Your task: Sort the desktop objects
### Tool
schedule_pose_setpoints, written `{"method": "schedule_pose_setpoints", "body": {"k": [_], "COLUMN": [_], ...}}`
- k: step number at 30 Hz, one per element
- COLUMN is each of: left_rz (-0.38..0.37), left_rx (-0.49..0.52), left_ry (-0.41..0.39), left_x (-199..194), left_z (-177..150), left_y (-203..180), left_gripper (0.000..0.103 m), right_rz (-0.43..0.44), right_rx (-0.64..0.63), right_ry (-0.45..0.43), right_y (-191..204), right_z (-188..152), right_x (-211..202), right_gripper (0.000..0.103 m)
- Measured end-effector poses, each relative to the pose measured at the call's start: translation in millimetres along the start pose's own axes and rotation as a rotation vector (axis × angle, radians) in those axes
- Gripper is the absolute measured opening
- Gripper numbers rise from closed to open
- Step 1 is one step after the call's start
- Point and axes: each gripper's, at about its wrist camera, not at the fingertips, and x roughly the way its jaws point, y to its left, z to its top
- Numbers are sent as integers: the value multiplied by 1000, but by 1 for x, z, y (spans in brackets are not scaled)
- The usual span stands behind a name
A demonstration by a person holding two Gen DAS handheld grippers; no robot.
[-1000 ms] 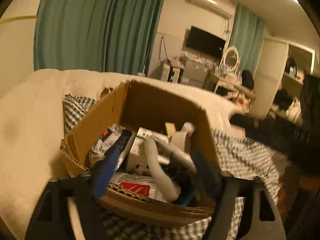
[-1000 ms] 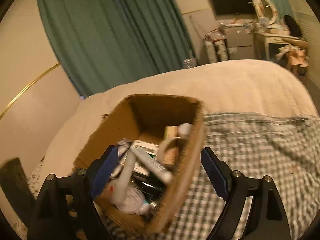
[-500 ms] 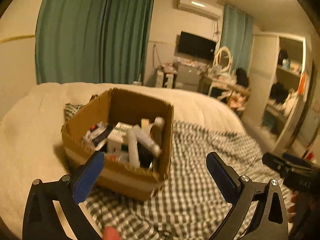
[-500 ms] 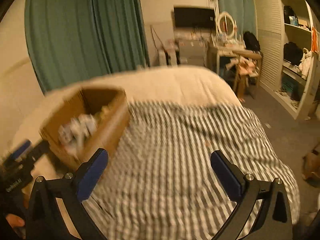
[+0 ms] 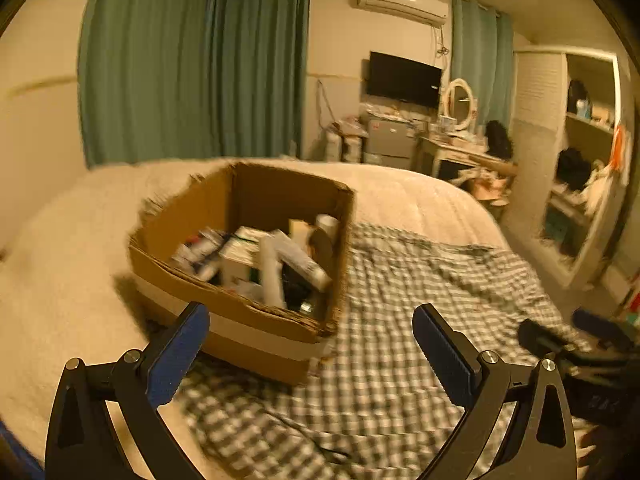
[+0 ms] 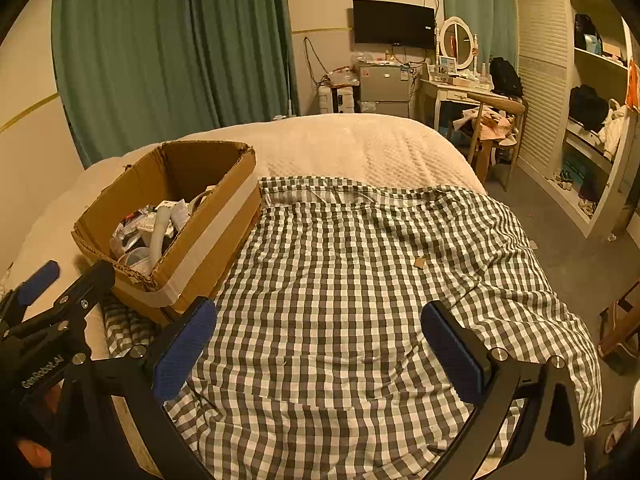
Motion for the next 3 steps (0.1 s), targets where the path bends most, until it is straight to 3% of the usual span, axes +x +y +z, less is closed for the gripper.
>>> {"method": "schedule_pose_setpoints", "body": {"k": [3], "left_rz": [-19], "left_rx": [-8], "left_ry": [14], "left_x": [3], "left_z": [-2], "left_y": [0], "left_gripper": [103], "right_rz": [7], "right_rx": [8], "right_ry": [5], "right_y": [0], "right_z": [-2], "right_x": [5], "right_gripper": [102]}}
